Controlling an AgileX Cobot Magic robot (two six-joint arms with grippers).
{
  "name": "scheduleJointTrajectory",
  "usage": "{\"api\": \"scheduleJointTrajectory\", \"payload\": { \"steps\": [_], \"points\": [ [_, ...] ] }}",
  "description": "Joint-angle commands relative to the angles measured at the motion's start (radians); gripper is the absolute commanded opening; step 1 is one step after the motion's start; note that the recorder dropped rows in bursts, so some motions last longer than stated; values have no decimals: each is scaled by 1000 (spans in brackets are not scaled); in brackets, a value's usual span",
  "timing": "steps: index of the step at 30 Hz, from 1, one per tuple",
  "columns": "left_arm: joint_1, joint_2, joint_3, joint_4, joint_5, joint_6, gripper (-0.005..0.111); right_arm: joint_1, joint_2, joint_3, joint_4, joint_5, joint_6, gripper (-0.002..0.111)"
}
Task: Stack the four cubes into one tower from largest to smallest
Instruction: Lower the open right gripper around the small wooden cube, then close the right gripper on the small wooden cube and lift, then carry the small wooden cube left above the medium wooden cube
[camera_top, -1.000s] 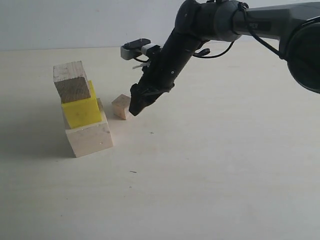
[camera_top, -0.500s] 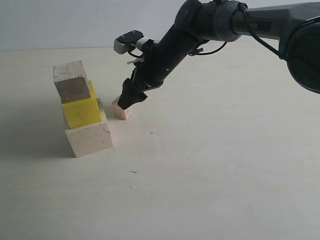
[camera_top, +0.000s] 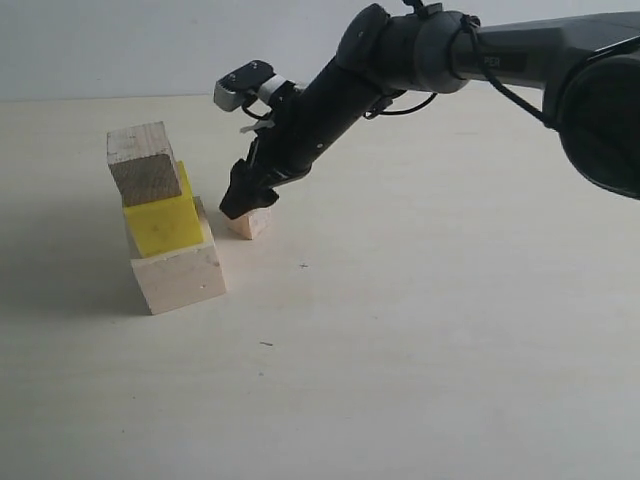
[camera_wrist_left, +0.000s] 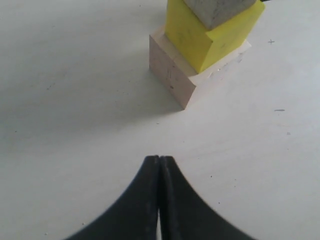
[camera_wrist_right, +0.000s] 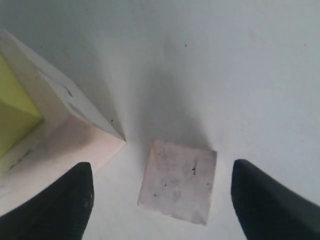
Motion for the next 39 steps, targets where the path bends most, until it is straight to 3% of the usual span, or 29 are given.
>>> {"api": "scheduleJointTrajectory", "payload": {
  "steps": [1, 6, 9, 11, 14, 17, 26, 39],
  "points": [
    [-6, 0, 4, 8, -11, -10, 0, 3, 26, -2, -20, -12, -7, 73],
    [-6, 0, 4, 8, -13, -10, 0, 3, 31, -2, -56, -38, -7, 71],
    [-6, 0, 4, 8, -18, -10, 0, 3, 31, -2, -57, -43, -5, 62],
    [-6, 0, 4, 8, -18, -10, 0, 3, 31, -2, -57, -37, -3, 48],
    [-6, 0, 4, 8, -18, -8, 0, 3, 31, -2, -58, -4, 2, 16],
    [-6, 0, 4, 8, -20, -8, 0, 3, 19, -2, -91, 11, 36, 0],
    [-6, 0, 4, 8, -24, -8, 0, 1, -131, -2, -366, 16, 340, 0],
    [-6, 0, 4, -7, -27, -8, 0, 70, -405, -2, -376, 203, 602, 0]
  ]
}}
